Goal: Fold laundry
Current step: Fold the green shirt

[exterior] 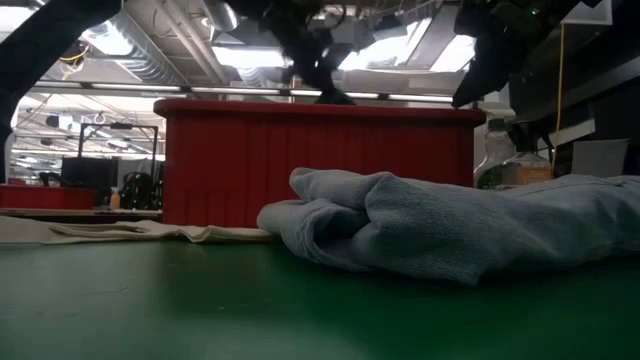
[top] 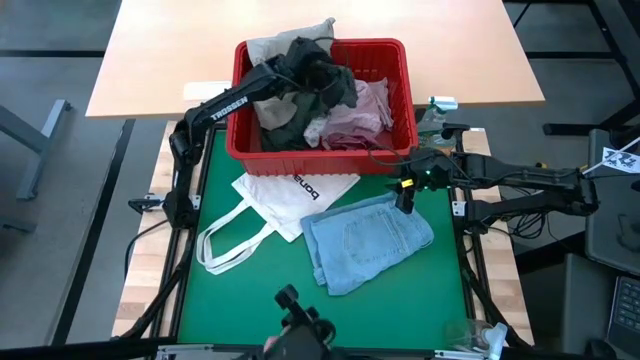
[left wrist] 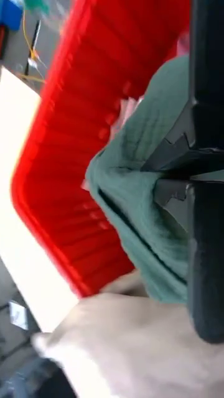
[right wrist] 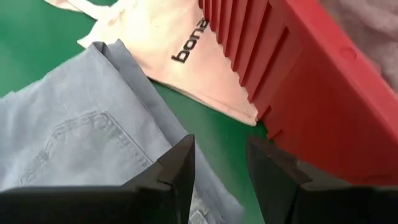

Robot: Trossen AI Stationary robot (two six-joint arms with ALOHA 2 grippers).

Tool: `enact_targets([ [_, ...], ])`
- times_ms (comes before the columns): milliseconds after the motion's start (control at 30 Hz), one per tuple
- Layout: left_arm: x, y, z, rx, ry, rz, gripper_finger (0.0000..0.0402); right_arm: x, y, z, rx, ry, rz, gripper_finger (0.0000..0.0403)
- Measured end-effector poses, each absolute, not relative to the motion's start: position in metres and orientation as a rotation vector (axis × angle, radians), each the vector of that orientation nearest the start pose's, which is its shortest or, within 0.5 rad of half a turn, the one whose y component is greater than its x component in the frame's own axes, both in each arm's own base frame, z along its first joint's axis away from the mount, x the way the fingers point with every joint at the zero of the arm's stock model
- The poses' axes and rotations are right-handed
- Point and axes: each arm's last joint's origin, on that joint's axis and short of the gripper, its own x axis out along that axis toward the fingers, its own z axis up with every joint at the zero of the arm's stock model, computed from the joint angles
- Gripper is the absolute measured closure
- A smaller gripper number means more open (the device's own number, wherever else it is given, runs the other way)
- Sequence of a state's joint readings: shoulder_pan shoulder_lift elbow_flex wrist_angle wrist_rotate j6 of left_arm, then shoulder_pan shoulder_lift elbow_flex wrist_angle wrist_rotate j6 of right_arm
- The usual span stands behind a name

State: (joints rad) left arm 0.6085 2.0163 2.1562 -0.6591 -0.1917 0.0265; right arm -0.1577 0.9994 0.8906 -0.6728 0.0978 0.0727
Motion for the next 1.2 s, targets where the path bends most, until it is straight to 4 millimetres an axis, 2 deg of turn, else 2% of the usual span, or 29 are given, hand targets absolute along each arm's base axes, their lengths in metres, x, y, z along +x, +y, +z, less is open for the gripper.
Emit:
enact_targets([
  [200,0.369,0.228,0.438,-0.017,0.454,0.707,0.0401,0.191,-0.033,0.298,0.091,0.708,-0.269,0.026],
  [300,0.367,0.208,0.452,0.0,0.409,0.67,0.0401,0.189,-0.033,0.306,0.089,0.631,-0.27,0.026],
  [367,0.368,0.194,0.457,0.009,0.405,0.643,0.0401,0.186,-0.033,0.313,0.086,0.578,-0.275,0.026],
  [567,0.368,0.161,0.469,0.024,0.4,0.57,0.0401,0.176,-0.032,0.349,0.071,0.383,-0.313,0.026],
  [733,0.372,0.131,0.477,0.04,0.371,0.498,0.0401,0.172,-0.034,0.368,0.058,0.293,-0.39,0.026],
  [1000,0.374,0.095,0.491,0.059,0.297,0.413,0.0401,0.17,-0.035,0.374,0.049,0.278,-0.452,0.026],
  [1200,0.371,0.077,0.502,0.064,0.23,0.375,0.0401,0.172,-0.036,0.373,0.048,0.286,-0.45,0.026],
])
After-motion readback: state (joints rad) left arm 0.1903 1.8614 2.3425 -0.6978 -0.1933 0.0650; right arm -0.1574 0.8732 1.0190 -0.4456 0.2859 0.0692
